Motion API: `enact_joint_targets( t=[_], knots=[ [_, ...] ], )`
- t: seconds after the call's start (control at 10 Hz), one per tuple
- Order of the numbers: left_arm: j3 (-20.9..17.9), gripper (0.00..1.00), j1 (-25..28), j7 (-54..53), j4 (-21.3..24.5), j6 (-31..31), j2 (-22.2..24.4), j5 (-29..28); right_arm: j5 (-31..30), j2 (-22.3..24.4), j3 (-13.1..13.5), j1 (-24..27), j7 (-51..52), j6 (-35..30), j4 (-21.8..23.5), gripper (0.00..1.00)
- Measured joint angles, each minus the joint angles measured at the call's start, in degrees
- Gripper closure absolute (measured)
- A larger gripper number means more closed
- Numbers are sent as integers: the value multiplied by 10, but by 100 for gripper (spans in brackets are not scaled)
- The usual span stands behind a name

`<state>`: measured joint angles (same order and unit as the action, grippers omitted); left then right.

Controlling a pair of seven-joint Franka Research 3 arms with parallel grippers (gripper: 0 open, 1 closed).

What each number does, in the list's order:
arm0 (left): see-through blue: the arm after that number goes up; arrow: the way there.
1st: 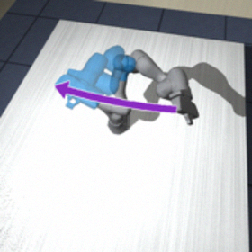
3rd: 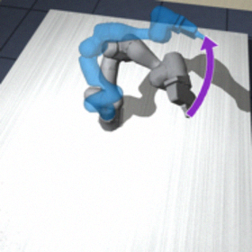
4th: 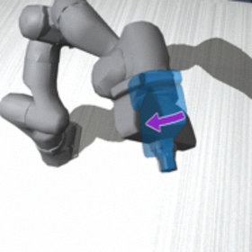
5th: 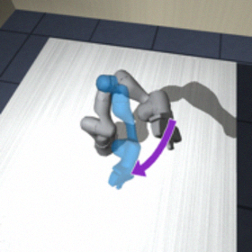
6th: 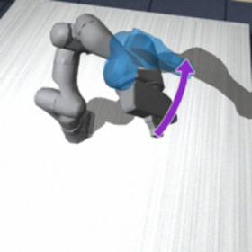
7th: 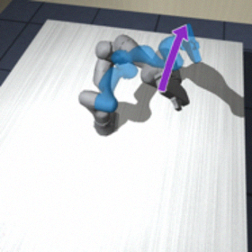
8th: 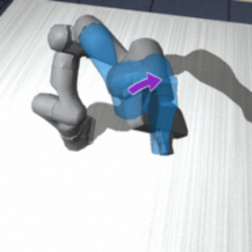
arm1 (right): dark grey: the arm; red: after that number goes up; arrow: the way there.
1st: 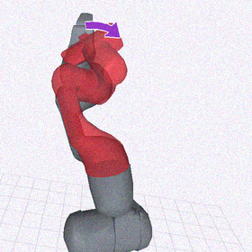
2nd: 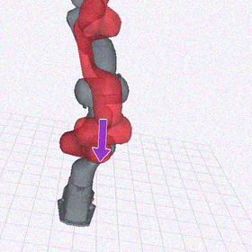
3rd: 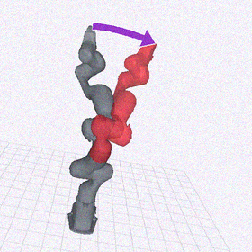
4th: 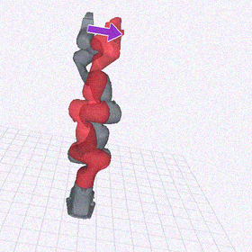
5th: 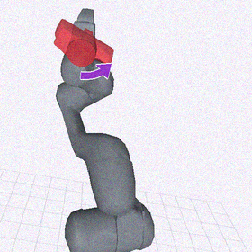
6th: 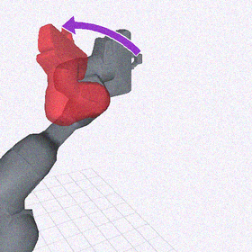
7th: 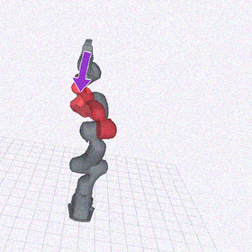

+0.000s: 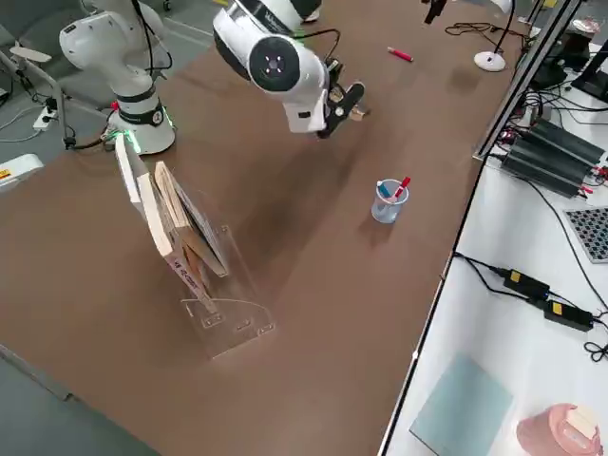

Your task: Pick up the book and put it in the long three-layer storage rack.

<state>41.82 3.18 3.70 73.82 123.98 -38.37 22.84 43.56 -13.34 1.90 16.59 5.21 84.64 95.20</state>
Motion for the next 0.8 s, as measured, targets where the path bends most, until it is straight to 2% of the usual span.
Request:
enact_joint_targets(
  t=[0.6,0.8],
  knots=[
    [-3,1,79,19,0,-105,45,-202,-120,-2,2,51,-117,-3,-68,84],
    [-3,0,103,19,-1,-128,63,-243,-147,-7,2,61,-143,-5,-87,84]
  ],
)
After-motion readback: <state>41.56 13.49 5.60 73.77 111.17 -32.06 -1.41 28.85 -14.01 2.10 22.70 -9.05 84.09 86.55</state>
